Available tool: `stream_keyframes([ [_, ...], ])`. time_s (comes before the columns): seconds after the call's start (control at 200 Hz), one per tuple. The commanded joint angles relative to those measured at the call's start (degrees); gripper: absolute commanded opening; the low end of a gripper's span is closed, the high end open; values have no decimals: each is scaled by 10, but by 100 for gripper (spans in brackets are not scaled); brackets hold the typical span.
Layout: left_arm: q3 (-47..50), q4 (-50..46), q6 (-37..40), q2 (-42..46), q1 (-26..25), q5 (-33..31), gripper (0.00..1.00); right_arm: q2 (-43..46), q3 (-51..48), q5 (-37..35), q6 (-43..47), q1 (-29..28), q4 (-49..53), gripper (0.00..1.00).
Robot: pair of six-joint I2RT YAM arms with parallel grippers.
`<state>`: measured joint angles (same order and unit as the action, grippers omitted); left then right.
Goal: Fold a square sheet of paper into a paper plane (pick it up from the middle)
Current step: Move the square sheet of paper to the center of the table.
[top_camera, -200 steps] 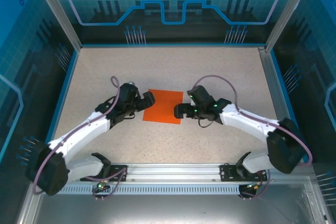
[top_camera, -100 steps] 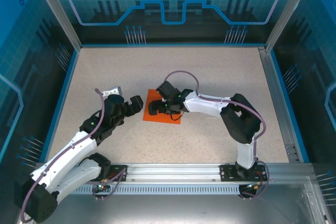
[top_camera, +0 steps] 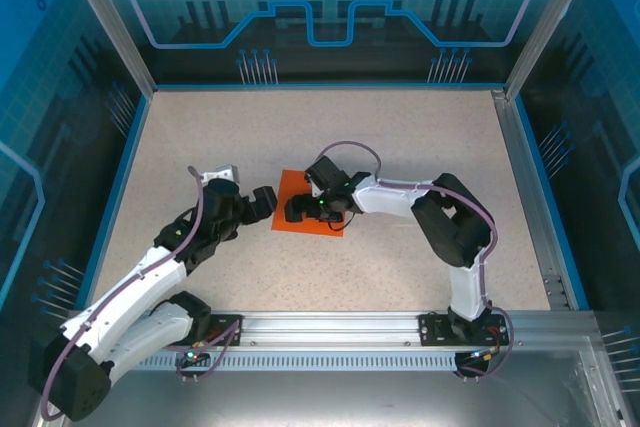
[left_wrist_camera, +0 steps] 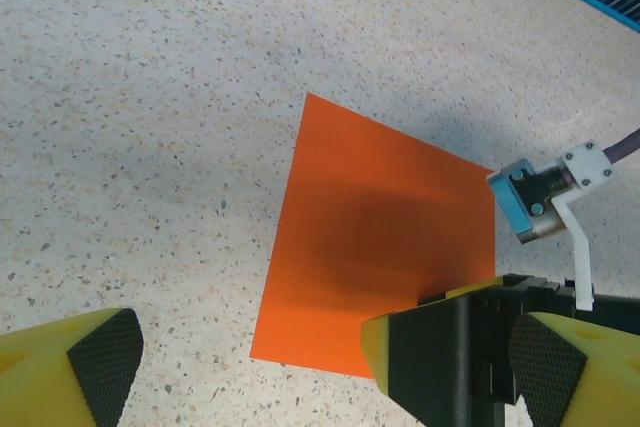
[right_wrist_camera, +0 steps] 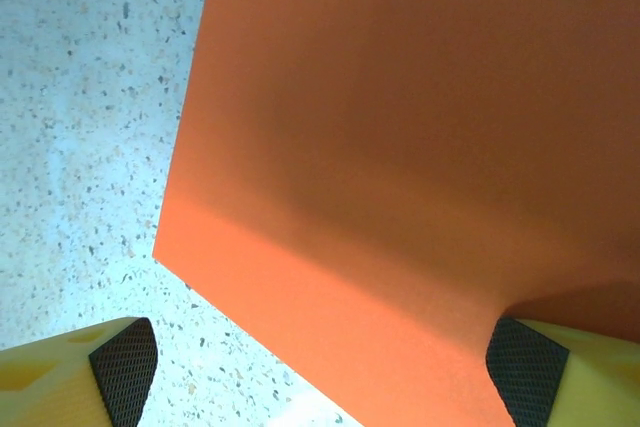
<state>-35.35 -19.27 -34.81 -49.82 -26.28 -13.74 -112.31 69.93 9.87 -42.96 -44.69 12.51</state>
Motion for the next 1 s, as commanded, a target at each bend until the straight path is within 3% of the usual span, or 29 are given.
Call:
stream_keyframes([
  [0.0, -31, -28, 51, -2, 5, 20, 99, -11, -62, -6, 34, 29, 44, 92],
  [0.27, -33, -79, 100, -3, 5, -4, 98, 24, -117, 3, 65, 46, 31, 92],
  [0.64, -65, -51, 122, -76, 7, 28, 98, 66, 25, -114, 109, -2, 185, 93],
  [0.77, -72, -32, 134, -92, 12, 42, 99, 78, 49, -147, 114, 1, 191, 93],
  [0.995, -35, -3, 116, -70, 19, 14, 98, 101, 20, -147, 68, 1, 173, 93],
])
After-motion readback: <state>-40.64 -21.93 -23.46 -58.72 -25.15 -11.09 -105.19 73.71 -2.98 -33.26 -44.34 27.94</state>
